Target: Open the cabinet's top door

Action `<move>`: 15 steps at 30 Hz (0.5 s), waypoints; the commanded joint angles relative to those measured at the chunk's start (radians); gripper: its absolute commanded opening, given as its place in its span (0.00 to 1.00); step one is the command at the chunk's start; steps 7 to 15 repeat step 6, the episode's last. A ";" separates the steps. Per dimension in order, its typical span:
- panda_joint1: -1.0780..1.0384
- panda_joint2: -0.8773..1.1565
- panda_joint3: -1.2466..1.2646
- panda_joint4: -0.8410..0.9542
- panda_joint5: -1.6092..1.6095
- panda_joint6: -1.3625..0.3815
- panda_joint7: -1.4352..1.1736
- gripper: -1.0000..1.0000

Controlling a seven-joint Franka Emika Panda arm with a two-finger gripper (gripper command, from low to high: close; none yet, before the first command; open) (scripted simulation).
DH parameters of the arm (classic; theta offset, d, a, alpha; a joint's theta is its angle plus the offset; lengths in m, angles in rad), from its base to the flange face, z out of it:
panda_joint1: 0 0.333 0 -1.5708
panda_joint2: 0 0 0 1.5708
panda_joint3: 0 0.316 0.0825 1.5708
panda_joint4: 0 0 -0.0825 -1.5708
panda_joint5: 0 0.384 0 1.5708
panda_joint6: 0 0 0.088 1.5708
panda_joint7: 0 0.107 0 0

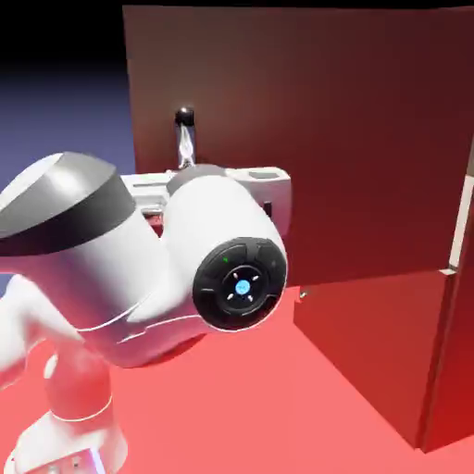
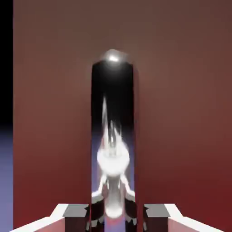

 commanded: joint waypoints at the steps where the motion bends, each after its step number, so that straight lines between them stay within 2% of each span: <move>1: 0.025 0.004 -0.006 0.036 -0.003 -0.029 0.004 0.00; 4: 0.100 0.016 -0.022 0.144 -0.006 -0.114 0.019 0.00; 5: 0.100 0.016 -0.022 0.144 -0.006 -0.114 0.019 1.00; 15: 0.100 0.016 -0.022 0.144 -0.006 -0.114 0.019 1.00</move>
